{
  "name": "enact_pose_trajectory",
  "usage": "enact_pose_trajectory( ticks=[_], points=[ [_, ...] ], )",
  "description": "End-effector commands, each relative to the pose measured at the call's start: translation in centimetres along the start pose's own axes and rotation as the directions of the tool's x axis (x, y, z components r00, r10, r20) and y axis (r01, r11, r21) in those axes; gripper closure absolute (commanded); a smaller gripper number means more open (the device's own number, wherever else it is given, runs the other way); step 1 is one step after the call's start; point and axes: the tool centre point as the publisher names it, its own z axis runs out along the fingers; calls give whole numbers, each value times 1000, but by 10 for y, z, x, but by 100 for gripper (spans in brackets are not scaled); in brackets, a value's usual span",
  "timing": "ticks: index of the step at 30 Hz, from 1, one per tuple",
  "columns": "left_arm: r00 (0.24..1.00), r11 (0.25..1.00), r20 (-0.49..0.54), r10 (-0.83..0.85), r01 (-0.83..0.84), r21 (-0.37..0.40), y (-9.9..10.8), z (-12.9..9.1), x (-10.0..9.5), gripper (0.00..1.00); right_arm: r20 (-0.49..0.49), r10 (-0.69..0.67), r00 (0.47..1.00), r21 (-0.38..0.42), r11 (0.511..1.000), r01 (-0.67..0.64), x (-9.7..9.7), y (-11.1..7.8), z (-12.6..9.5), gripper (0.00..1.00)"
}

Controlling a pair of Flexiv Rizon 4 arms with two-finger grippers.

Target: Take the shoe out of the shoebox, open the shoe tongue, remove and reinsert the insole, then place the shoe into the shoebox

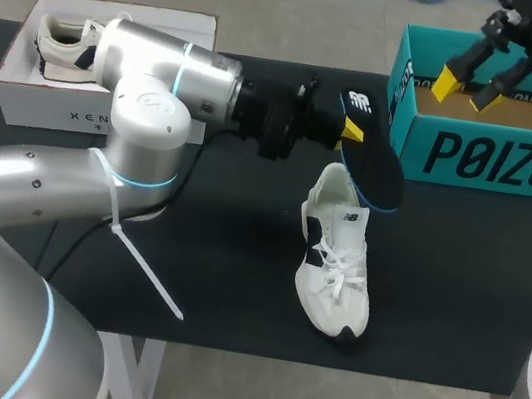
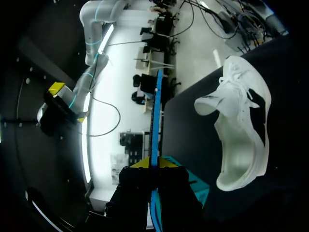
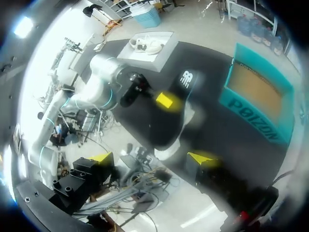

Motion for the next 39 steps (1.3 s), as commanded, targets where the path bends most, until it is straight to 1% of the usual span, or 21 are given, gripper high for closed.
enact_pose_trajectory(
  ticks=[1,12,14,26,28,29,30,31,32,33,34,36,37,39],
  points=[
    [1000,1000,-4,-2,2,3,3,3,1,100,272,9,962,-54,999,6,10,-13,-1,0],
    [1000,1000,-14,-9,9,14,1,2,3,100,292,-6,956,-71,997,28,15,-12,-4,0],
    [1000,1000,-15,-7,7,12,1,2,2,100,281,-23,959,-74,996,46,16,-11,-4,0],
    [1000,1000,-14,-2,2,14,-2,2,2,100,281,-23,959,-74,996,46,16,-11,-4,0],
    [1000,1000,-13,-9,9,-1,-2,2,2,100,281,-23,959,-74,996,46,16,-11,-4,0],
    [999,999,-7,-33,33,-26,-2,2,2,100,281,-23,959,-74,996,46,16,-11,-4,0],
    [997,997,17,-71,71,-29,0,0,1,100,281,-23,959,-74,996,46,16,-11,-4,0],
    [992,993,34,-120,120,-11,0,-1,1,100,281,-23,959,-74,996,46,16,-11,-4,0],
    [985,985,47,-167,168,-25,1,-3,1,100,281,-23,959,-74,996,46,16,-11,-4,0],
    [972,973,53,-229,230,-18,1,-4,0,100,281,-23,959,-74,996,46,16,-11,-4,0],
    [949,950,46,-312,312,5,2,-5,0,100,281,-23,959,-74,996,46,16,-11,-4,0],
    [907,906,13,-420,419,59,1,-6,-1,100,281,-23,959,-74,996,46,16,-11,-4,0],
    [897,893,10,-443,440,92,0,-5,-1,100,281,-23,959,-74,996,46,16,-11,-4,0],
    [864,850,-38,-503,502,159,0,-6,-2,100,281,-23,959,-74,996,46,16,-11,-4,0]
  ],
)
